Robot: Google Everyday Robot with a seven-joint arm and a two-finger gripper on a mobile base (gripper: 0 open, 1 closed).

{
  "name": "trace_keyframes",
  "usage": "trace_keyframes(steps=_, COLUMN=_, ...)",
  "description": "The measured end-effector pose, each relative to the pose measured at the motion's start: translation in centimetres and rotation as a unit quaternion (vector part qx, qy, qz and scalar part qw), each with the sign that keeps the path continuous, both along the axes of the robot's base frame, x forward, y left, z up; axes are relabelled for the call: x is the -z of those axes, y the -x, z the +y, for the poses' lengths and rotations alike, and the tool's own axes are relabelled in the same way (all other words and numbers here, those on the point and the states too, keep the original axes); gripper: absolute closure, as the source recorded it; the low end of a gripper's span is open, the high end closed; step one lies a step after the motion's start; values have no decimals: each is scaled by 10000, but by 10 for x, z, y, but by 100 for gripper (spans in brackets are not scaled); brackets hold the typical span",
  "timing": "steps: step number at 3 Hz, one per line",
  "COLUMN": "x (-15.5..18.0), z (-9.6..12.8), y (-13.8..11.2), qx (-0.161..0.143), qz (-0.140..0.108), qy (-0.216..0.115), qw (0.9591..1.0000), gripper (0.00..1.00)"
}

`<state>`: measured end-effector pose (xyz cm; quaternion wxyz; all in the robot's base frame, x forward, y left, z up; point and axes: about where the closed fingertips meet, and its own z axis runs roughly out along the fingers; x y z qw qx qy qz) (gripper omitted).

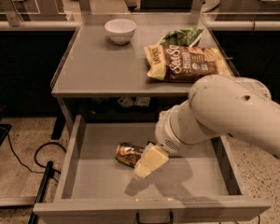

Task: Pick orange can from top drawer and place on counter

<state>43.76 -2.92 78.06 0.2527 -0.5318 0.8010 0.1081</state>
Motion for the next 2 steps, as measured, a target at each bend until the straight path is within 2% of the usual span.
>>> trace_keyframes(steps=1, x=0, z=0, y=0, qx=0, qz=0, qy=0, qw=10000, gripper=0)
trace_keyframes(steps=2, x=23, z=11, y=5, qx=29, qz=37, qy=-204, qw=9998, gripper=0)
